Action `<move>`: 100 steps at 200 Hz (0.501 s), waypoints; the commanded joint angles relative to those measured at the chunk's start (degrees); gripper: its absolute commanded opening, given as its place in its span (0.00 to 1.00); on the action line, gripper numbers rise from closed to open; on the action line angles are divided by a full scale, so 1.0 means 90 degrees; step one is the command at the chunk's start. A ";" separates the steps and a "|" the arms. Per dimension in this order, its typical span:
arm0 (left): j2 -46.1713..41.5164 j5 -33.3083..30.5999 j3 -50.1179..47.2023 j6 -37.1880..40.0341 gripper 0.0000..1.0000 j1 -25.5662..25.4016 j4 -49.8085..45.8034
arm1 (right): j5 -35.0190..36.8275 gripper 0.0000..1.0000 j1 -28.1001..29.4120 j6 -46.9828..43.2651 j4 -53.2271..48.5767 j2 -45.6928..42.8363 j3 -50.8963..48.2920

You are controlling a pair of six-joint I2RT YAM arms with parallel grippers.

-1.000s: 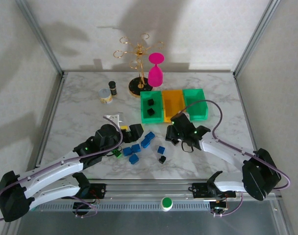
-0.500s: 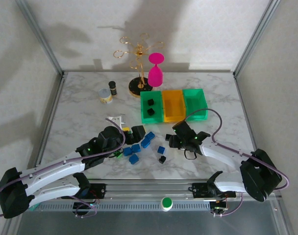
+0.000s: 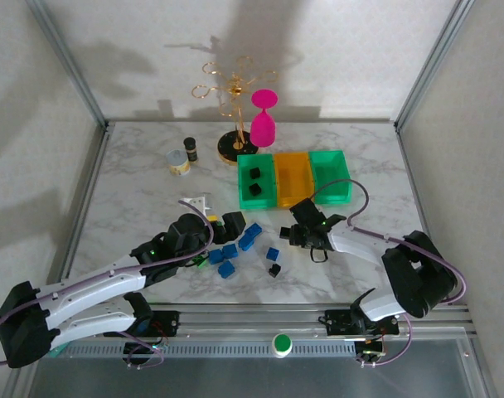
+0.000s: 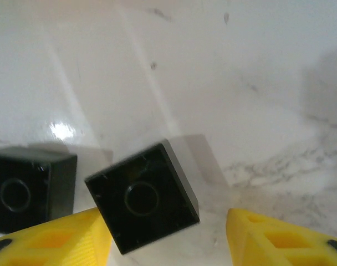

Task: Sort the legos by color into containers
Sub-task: Pick up the lego from the center of the table.

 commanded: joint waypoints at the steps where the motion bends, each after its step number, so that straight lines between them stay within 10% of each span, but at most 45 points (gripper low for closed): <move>1: 0.0080 -0.0152 -0.0001 0.0030 1.00 -0.0058 0.0023 | 0.0115 0.56 -0.0084 -0.0260 0.0129 0.0211 0.0235; 100: 0.0105 -0.0250 0.0117 0.0179 1.00 -0.0055 -0.0095 | 0.0223 0.40 -0.0214 -0.0373 -0.0041 0.0199 0.0286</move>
